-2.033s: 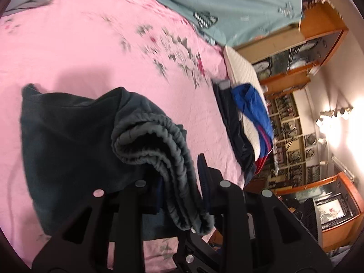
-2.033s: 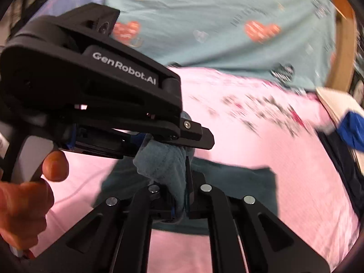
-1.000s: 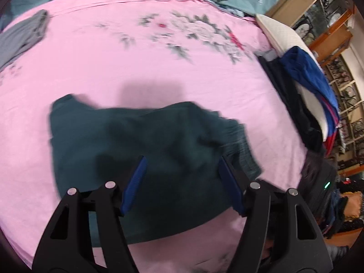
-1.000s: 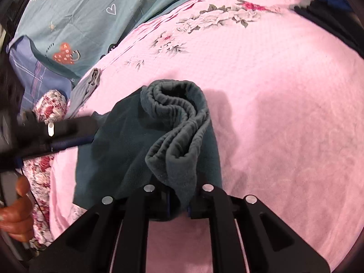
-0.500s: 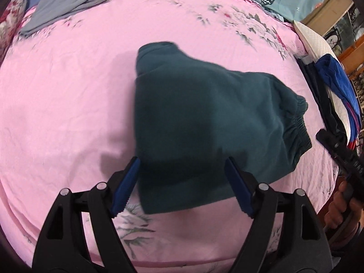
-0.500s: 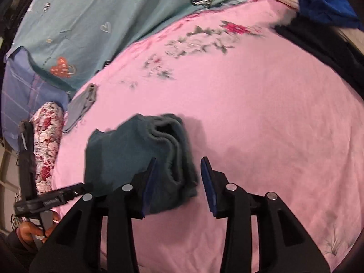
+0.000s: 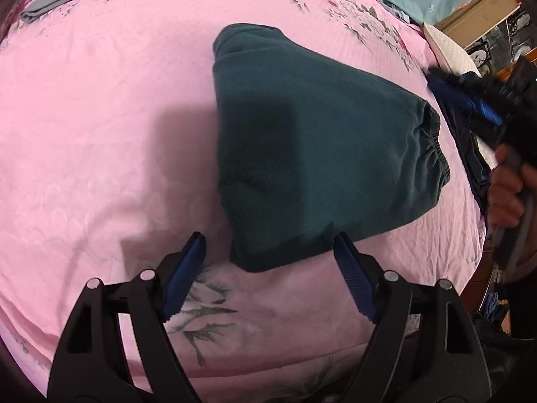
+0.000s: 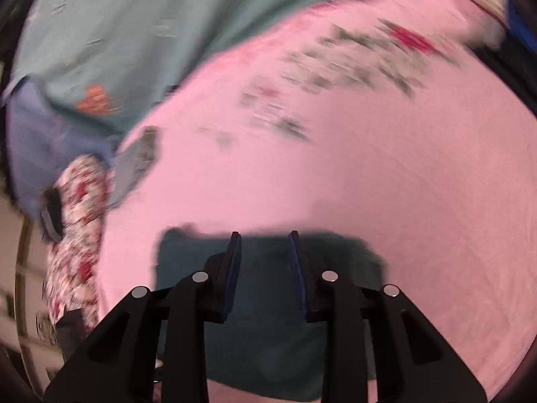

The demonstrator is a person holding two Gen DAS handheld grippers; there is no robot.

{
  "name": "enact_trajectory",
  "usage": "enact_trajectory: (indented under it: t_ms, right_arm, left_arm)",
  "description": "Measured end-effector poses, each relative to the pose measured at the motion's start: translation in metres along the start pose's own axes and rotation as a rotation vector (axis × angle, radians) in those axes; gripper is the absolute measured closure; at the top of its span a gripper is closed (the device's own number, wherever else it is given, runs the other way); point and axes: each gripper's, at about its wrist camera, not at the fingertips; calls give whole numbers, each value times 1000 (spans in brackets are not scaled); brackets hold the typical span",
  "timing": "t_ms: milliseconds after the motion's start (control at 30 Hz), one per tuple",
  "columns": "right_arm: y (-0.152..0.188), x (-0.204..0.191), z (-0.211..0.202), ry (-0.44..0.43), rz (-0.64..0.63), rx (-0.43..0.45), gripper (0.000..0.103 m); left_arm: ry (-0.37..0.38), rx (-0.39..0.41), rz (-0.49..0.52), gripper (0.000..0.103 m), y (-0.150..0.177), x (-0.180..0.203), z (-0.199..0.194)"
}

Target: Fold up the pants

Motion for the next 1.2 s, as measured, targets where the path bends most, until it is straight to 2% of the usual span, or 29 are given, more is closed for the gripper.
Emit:
enact_trajectory:
  t_ms: [67,133,267,367,400,433,567,667,800,833,933,1033,1133,1200]
  right_arm:
    - [-18,-30,9,-25,-125,-35,73]
    - [-36,-60,28,-92,-225,-85,73]
    - [-55,-107,80,-160,-432,-220,73]
    - [-60,-128,115,-192,-543,-335,73]
    - [-61,-136,128,-192,-601,-376,73]
    - [-61,-142,138,-188,-660,-406,73]
    - [-60,-168,160,-233,-859,-524,73]
    - [-52,-187,174,-268,-1013,-652,73]
    - [-33,-199,193,-195,-1209,-741,73]
    - [-29,-201,199,-181,-1238,-757,73]
    - [-20,-206,206,-183,-1298,-803,92]
    - [-18,-214,200,-147,-1358,-763,95]
    - [-37,-205,203,-120,-1220,-704,96]
    - [-40,-191,212,-105,-1145,-713,96]
  left_arm:
    - [0,37,-12,23,3,-2,-6]
    - [12,84,-24,23,4,-4,-15]
    - [27,146,-52,28,7,-5,-24]
    - [40,149,-103,50,6,-10,-20]
    - [45,144,-119,71,5,-11,-18]
    - [55,135,-137,78,4,-13,-15]
    - [78,146,-191,78,5,-19,-12]
    - [97,144,-217,78,8,-22,-10]
    - [105,138,-251,78,10,-27,-2]
    - [106,139,-254,78,10,-26,-2]
    - [108,143,-254,78,12,-25,0]
    - [104,145,-242,85,13,-25,0]
    - [104,152,-244,87,15,-28,-1]
    - [98,148,-241,87,16,-28,-1]
Point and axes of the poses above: each gripper's, at about its wrist camera, not at the fingertips, and z roughly the way its jaws point, x to its right, y to its underside, and after that the axes turned 12 degrees about -z, right-handed
